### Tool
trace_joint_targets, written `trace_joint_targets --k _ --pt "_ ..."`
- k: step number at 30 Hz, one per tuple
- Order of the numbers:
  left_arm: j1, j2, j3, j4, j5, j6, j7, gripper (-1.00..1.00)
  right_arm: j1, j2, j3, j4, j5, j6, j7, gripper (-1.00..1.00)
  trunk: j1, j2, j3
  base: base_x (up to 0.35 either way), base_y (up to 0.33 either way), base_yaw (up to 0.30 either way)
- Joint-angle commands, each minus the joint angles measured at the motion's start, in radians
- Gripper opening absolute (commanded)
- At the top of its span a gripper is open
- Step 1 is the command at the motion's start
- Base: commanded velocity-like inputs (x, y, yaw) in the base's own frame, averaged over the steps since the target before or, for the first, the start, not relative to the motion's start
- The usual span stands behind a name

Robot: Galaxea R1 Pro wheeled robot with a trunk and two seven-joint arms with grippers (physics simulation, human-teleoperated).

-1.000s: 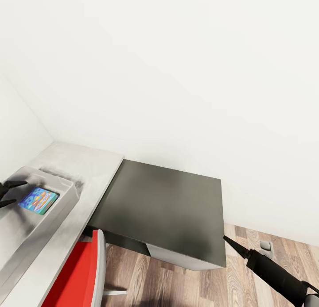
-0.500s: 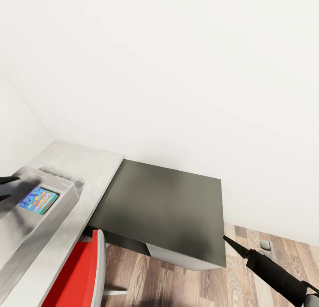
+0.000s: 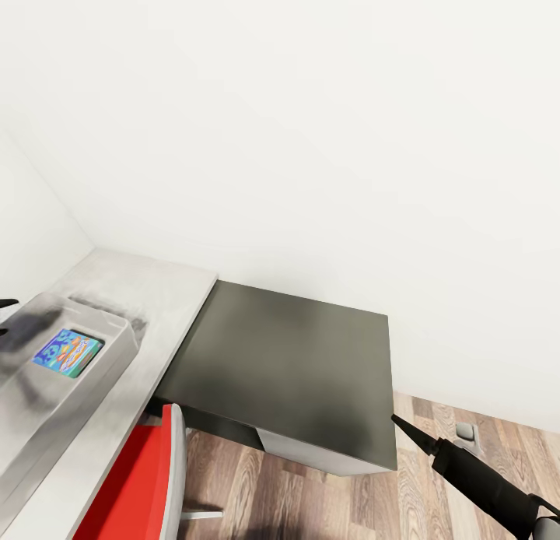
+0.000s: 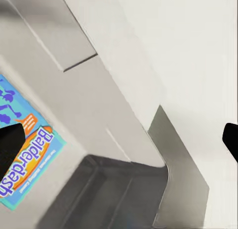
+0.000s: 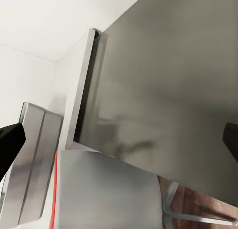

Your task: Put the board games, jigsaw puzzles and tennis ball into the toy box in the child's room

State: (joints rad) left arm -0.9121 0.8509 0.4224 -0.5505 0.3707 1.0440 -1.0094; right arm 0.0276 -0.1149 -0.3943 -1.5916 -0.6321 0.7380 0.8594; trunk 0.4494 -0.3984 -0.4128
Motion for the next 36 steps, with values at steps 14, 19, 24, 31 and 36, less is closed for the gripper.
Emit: trace_joint_targets --k 14,19,24,31,36 --pt "-0.001 0.049 -0.156 -0.155 0.003 0.003 -0.264 1.00 0.000 0.000 0.000 -0.001 -0.005 0.006 0.000 1.00 0.001 -0.002 -0.001 0.000 0.000 0.000" --pt "-0.002 0.055 -0.169 -0.232 0.005 0.003 -0.336 1.00 0.000 0.000 0.001 -0.001 -0.005 0.006 0.000 1.00 0.001 -0.002 -0.001 0.000 0.000 0.000" --pt "-0.002 0.053 -0.173 -0.314 0.007 0.003 -0.398 1.00 0.000 0.001 0.004 -0.001 -0.005 0.006 0.000 1.00 0.001 -0.002 -0.001 0.000 0.000 0.000" --pt "-0.002 0.045 -0.187 -0.414 0.031 0.003 -0.471 1.00 0.000 0.001 0.004 -0.001 -0.005 0.006 0.000 1.00 0.001 -0.002 -0.001 0.000 0.000 0.000" --pt "-0.002 0.036 -0.213 -0.463 0.078 0.003 -0.493 1.00 0.000 0.001 0.005 -0.001 -0.005 0.006 0.000 1.00 0.001 -0.002 -0.001 0.000 0.000 0.000"
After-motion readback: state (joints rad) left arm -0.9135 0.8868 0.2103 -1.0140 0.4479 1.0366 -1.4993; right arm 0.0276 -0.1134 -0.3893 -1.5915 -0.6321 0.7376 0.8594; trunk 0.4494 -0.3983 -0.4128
